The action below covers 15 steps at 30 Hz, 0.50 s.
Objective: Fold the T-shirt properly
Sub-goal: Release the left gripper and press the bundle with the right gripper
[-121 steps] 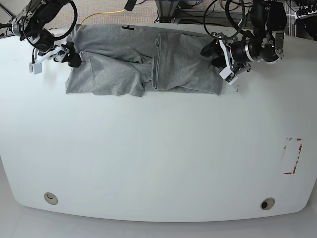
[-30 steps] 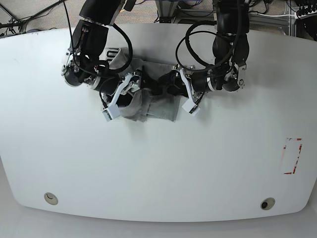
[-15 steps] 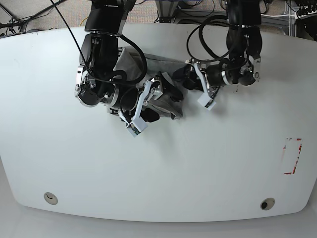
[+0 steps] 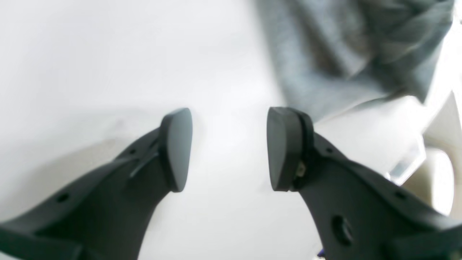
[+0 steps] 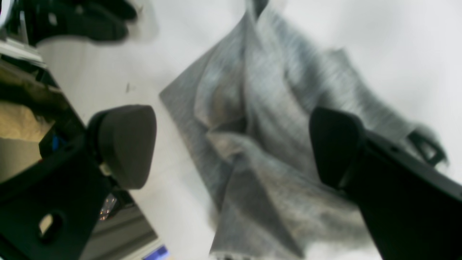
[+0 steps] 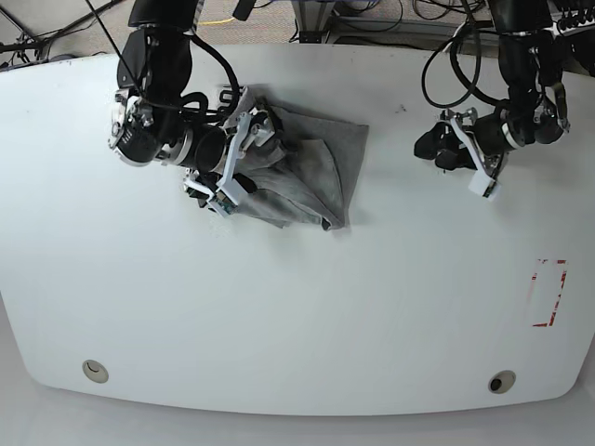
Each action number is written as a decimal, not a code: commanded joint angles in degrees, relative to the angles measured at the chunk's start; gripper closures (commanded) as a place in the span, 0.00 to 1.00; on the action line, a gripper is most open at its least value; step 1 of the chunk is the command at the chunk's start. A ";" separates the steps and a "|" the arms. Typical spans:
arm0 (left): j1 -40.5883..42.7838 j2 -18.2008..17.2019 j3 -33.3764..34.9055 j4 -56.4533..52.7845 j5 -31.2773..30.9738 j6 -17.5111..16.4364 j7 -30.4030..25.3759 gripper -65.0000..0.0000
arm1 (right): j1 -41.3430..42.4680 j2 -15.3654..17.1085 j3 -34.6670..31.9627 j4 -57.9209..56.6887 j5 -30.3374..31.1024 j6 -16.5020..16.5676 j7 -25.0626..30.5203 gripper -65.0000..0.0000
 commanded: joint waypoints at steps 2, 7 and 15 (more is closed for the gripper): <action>0.87 -1.57 -1.14 1.15 -2.22 -0.34 -0.68 0.52 | -1.38 1.72 1.00 3.07 1.52 0.12 1.34 0.00; 2.19 -1.92 -1.40 0.88 -2.13 -0.34 -0.68 0.52 | -2.26 1.90 5.31 3.07 1.79 0.12 1.34 0.00; 2.98 -1.83 -1.40 0.88 -1.86 -0.34 -0.68 0.52 | -1.82 4.01 13.14 2.72 5.30 0.12 1.34 0.00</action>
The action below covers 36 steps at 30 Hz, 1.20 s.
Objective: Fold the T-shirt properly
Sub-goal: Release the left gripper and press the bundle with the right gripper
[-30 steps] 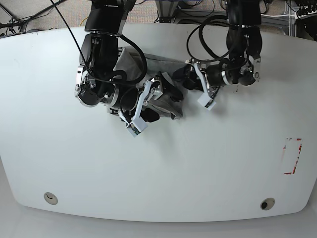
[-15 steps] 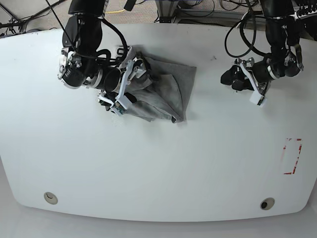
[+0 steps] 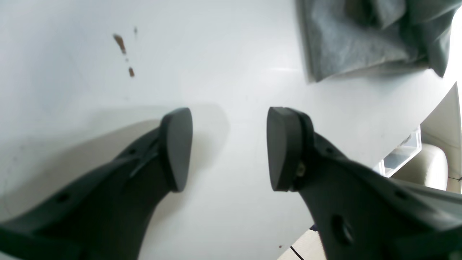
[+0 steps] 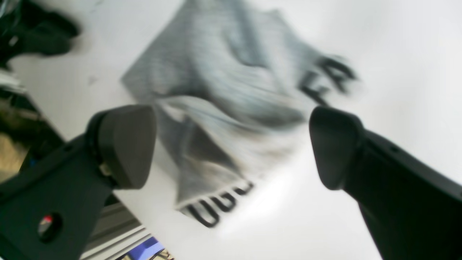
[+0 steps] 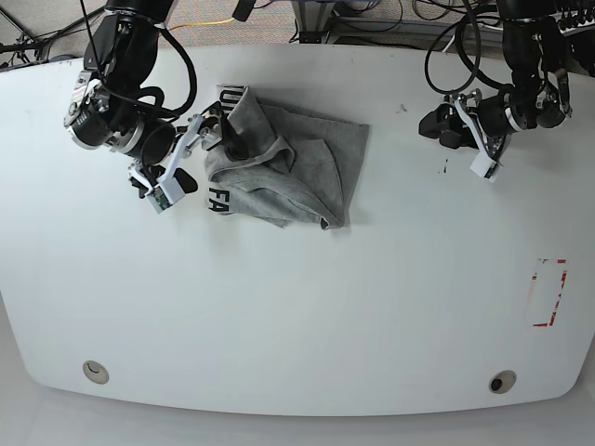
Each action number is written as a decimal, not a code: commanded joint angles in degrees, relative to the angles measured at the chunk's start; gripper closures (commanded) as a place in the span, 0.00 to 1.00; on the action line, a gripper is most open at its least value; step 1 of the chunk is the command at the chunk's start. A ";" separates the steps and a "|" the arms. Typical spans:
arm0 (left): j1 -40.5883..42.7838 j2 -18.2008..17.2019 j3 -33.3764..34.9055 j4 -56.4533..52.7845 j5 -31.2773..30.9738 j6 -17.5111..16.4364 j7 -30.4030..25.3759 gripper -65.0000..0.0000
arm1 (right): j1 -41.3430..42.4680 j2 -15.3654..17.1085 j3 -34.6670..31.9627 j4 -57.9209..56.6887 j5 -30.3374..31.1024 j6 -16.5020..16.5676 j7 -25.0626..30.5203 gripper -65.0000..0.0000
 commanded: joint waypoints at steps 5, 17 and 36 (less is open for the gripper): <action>-0.71 -0.63 -0.31 1.19 -1.49 -0.30 -1.44 0.52 | -0.19 0.66 0.70 0.77 2.13 0.10 1.12 0.00; -0.62 -0.72 -0.31 0.84 -1.40 -0.30 -1.53 0.52 | -3.09 -4.26 -2.20 -0.46 2.22 0.10 1.12 0.00; 0.43 -0.81 -0.40 0.93 -1.40 -0.30 -1.53 0.52 | -1.15 -4.44 -2.20 -8.02 2.48 0.10 6.30 0.92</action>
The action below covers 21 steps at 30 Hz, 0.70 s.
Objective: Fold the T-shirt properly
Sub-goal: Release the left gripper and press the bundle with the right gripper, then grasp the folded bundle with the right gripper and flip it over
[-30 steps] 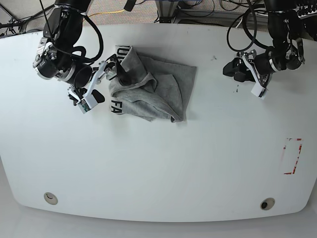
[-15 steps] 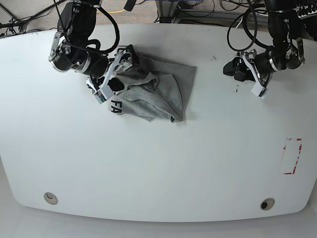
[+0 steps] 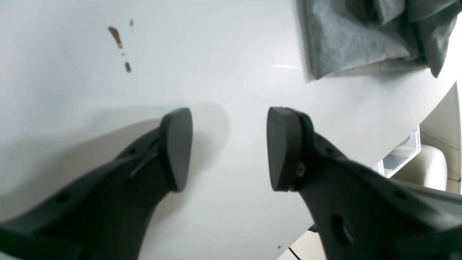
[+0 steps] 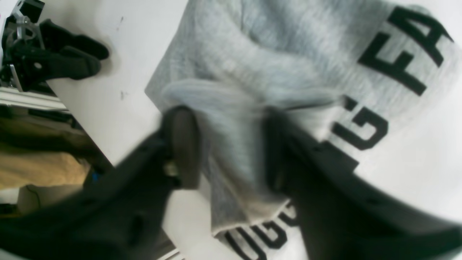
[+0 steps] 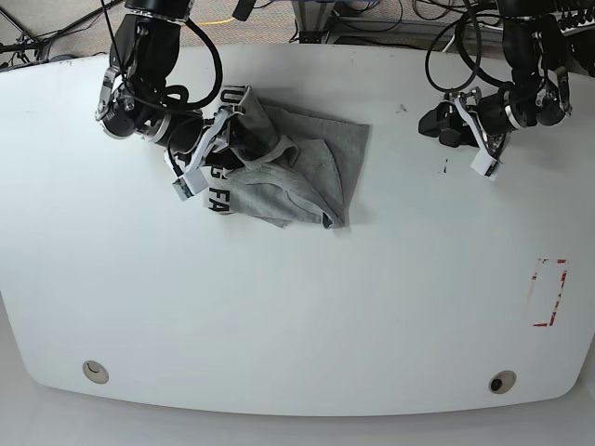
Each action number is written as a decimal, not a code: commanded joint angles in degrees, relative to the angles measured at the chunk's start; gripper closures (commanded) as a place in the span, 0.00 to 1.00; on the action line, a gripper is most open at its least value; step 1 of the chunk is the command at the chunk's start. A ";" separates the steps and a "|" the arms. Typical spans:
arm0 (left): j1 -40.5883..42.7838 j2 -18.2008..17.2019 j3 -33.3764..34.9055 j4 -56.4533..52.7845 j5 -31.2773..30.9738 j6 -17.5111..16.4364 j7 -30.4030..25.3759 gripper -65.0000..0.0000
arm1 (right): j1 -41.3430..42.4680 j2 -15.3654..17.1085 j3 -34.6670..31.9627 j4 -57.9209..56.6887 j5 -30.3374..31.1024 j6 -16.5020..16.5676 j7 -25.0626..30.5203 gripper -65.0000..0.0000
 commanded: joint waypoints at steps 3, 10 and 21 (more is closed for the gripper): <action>-0.20 -0.67 -0.35 0.82 -1.18 -0.30 -0.70 0.52 | 0.03 -0.11 -0.01 4.10 1.57 0.10 0.53 1.00; -0.20 -0.67 -0.35 0.82 -1.18 -0.30 -0.70 0.52 | -1.21 -2.22 -3.97 9.12 1.57 0.10 0.44 0.99; 0.94 -0.67 0.00 0.82 -1.10 -0.30 -0.70 0.52 | 4.16 -8.20 -11.97 5.16 -0.28 0.10 0.97 0.99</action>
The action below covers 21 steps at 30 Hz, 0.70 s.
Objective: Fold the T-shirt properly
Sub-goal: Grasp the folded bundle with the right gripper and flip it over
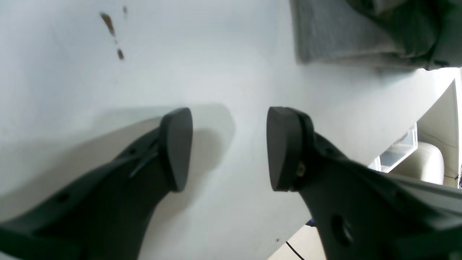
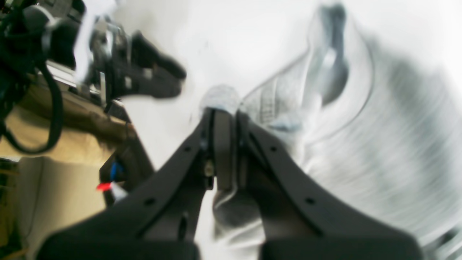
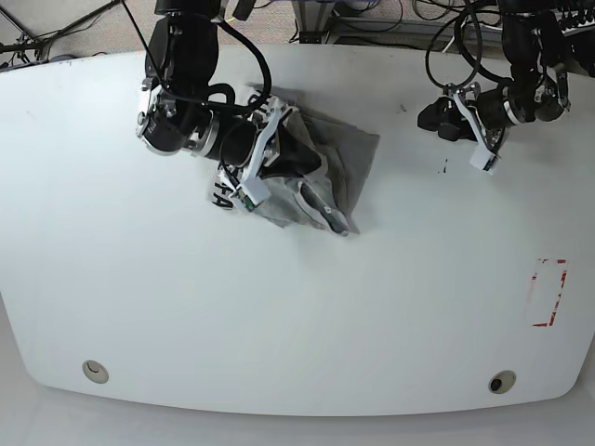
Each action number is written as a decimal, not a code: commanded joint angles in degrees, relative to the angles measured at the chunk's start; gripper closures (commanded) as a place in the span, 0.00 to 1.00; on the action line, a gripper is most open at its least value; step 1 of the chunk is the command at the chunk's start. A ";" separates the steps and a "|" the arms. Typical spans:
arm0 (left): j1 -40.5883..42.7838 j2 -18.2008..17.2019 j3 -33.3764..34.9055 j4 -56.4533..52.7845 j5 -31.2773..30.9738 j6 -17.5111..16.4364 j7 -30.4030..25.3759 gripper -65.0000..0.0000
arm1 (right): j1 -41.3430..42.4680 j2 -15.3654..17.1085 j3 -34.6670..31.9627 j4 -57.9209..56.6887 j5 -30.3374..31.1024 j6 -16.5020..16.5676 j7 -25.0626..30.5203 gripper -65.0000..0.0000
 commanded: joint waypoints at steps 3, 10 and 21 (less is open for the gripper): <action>-0.41 -0.72 -0.22 0.84 -1.40 -0.30 -0.74 0.52 | 3.80 -1.97 -4.30 -4.92 -1.03 0.10 1.39 0.99; -0.41 -0.72 -0.22 0.75 -1.31 -0.30 -0.66 0.52 | 6.70 -1.97 -15.55 -6.24 -4.02 0.10 1.39 0.89; -0.68 -0.37 -0.13 1.10 2.03 -0.30 -0.66 0.52 | 5.30 1.02 -16.43 -3.16 -4.90 0.10 2.35 0.16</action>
